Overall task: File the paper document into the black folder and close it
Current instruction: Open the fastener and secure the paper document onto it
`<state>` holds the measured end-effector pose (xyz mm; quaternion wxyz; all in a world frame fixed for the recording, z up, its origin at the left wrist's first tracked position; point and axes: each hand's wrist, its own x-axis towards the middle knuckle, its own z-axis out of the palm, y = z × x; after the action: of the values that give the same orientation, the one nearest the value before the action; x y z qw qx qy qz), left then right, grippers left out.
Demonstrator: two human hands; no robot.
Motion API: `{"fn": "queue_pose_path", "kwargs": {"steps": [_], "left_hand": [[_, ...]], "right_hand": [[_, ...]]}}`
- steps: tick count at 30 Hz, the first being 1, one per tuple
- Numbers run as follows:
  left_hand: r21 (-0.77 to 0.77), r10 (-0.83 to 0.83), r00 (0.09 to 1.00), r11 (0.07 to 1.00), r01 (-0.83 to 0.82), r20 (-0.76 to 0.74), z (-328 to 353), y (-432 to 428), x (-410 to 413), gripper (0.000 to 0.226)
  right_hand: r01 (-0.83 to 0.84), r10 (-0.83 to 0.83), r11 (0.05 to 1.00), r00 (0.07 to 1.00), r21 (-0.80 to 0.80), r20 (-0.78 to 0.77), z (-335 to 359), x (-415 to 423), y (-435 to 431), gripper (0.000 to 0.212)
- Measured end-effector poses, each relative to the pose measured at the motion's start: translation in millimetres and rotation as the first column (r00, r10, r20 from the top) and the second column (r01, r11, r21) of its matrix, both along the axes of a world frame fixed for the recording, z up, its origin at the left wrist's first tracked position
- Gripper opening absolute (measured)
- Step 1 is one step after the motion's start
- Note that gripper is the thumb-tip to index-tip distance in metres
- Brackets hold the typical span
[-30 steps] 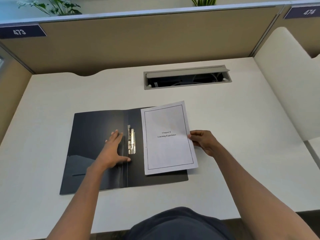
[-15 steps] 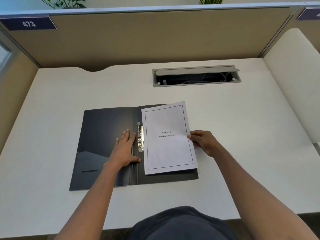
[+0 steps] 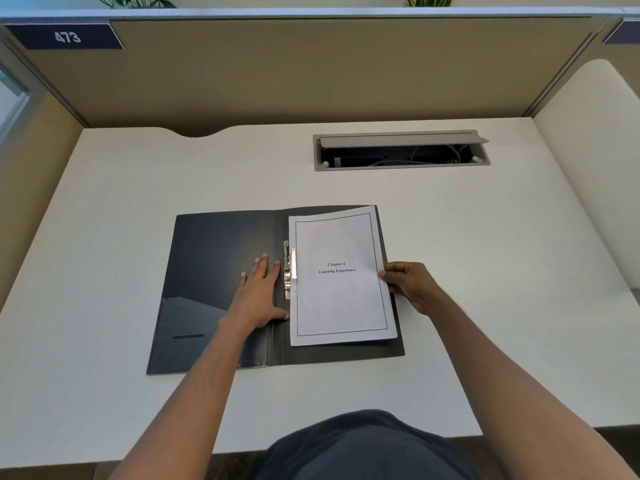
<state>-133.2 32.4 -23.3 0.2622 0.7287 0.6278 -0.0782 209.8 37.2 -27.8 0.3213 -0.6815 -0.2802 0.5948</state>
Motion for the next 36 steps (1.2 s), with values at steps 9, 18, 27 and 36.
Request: {"fn": "queue_pose_path", "kwargs": {"steps": [9, 18, 27, 36], "left_hand": [[0.000, -0.014, 1.000, 1.000, 0.014, -0.008, -2.0, 1.1, -0.3, 0.124], [-0.045, 0.045, 0.994, 0.998, -0.041, 0.100, 4.5, 12.1, -6.0, 0.112], [0.099, 0.241, 0.924, 0.955, -0.281, 0.297, 24.5, 64.7, 7.6, 0.055], [0.093, 0.306, 0.856, 0.923, -0.375, 0.416, 18.1, 122.1, 35.0, 0.019]], "right_hand": [[0.007, -0.007, 1.000, 1.000, 0.005, 0.003, 4.6, -2.6, -7.1, 0.010], [-0.078, 0.063, 0.994, 0.981, 0.077, 0.182, 8.2, -10.3, 1.3, 0.025], [-0.178, 0.108, 0.978, 0.875, 0.105, 0.471, 11.1, -19.0, 1.8, 0.028], [-0.243, 0.141, 0.967, 0.761, 0.076, 0.633, 12.7, -30.0, 2.8, 0.024]]}}
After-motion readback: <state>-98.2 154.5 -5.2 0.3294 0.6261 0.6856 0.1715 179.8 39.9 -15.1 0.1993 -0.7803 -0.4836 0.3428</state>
